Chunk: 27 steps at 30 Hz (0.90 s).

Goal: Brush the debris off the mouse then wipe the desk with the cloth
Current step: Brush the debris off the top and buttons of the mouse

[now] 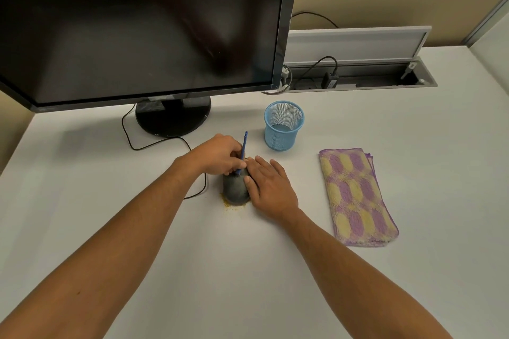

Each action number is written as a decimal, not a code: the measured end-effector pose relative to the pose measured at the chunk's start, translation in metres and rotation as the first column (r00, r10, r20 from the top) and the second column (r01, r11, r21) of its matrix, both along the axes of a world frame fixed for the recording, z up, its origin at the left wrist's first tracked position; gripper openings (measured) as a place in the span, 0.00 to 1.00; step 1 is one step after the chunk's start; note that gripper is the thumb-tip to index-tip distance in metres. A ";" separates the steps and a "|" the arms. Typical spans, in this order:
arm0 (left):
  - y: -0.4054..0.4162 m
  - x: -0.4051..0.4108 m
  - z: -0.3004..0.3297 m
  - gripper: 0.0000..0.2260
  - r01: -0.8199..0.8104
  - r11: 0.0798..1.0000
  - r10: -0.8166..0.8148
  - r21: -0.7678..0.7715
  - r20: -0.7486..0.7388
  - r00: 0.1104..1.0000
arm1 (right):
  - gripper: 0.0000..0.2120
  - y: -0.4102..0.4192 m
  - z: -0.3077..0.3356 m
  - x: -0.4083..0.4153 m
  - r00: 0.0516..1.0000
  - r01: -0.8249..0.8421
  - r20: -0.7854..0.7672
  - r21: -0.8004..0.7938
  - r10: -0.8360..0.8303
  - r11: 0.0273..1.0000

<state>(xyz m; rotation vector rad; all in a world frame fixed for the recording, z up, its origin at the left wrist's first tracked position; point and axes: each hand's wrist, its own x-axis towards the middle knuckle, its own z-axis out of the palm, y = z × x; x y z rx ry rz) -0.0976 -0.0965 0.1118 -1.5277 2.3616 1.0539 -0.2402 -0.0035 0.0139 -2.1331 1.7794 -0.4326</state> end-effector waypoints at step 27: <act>0.025 0.028 -0.010 0.04 -0.198 0.954 0.249 0.223 -0.231 0.940 | 0.29 0.001 0.000 0.000 1.000 0.006 0.015 -0.009 -0.006 1.000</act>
